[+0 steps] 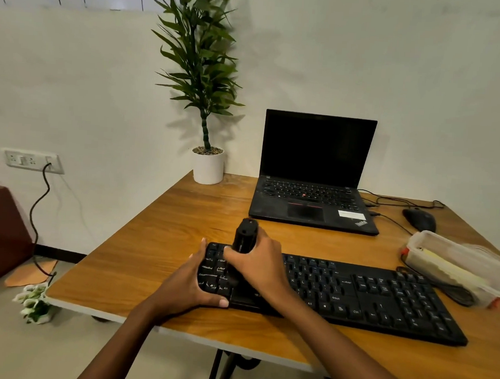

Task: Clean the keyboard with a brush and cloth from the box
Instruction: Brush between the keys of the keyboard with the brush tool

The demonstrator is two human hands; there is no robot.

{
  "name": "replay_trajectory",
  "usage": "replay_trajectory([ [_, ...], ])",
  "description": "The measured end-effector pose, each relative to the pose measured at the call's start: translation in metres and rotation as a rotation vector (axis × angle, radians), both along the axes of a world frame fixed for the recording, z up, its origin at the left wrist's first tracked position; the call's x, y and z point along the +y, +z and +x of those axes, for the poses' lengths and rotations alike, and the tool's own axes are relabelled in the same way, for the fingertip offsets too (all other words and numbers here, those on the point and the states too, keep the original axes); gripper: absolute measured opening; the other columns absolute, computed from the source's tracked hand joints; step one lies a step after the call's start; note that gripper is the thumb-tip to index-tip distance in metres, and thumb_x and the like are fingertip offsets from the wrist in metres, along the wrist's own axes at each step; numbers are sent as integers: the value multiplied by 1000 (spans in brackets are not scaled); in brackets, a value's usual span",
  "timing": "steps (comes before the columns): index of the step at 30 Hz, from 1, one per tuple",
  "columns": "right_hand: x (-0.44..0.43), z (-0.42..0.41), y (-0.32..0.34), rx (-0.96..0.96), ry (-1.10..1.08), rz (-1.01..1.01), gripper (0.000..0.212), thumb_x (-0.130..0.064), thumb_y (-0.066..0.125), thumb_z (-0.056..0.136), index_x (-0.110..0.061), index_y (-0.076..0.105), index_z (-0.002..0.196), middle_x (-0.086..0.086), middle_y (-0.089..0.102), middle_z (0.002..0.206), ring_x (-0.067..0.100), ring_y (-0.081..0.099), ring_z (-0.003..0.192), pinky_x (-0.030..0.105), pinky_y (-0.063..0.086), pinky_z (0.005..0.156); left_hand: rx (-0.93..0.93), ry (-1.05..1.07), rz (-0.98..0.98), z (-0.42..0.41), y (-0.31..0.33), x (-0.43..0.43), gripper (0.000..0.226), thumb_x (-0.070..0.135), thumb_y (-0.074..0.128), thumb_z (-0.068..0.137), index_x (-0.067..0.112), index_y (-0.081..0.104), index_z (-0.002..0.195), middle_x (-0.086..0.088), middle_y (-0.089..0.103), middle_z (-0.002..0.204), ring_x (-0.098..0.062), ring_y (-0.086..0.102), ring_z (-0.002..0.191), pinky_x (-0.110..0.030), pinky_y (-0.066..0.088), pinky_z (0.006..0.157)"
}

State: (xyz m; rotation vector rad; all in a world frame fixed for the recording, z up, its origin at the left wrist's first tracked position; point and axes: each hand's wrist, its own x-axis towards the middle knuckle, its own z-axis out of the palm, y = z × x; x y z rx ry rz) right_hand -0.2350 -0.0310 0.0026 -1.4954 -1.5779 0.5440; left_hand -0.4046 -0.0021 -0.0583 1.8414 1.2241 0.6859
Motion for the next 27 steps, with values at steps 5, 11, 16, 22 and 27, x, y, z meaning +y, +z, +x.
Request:
replay_trajectory([
  [5,-16,-16,-16,-73,31,10,38,-37,67,69,-22,53,102,-4,63,86,15,60,76,34,55,64,17,-16,28,-1,-1,1,148,69,81,40,34,-16,146,17,27,144,-10,33,134,-23,33,107],
  [11,0,-4,-4,-3,-11,5,31,-37,70,70,-24,52,92,-4,63,81,11,61,71,27,54,61,16,-8,7,0,1,1,149,65,83,39,34,-16,146,18,27,138,-2,37,125,-7,36,89],
  [16,-12,-15,-22,-85,26,38,40,-40,66,70,-22,52,104,-5,63,88,13,61,78,35,56,66,0,-21,9,0,-3,1,144,62,84,42,40,-17,142,27,29,136,-3,36,129,-15,33,103],
  [22,3,-2,-2,24,-15,28,31,-35,70,72,-23,53,95,-6,62,80,12,61,71,26,54,61,14,1,-1,-1,-1,1,147,61,85,42,35,-16,146,16,31,138,-2,39,124,-6,36,86],
  [27,-21,-16,-16,-39,87,-19,39,-35,68,71,-23,52,104,-5,62,87,11,61,76,28,56,64,-5,-19,16,-1,-3,1,136,51,86,51,41,-16,141,28,32,133,-3,35,130,-10,34,98],
])
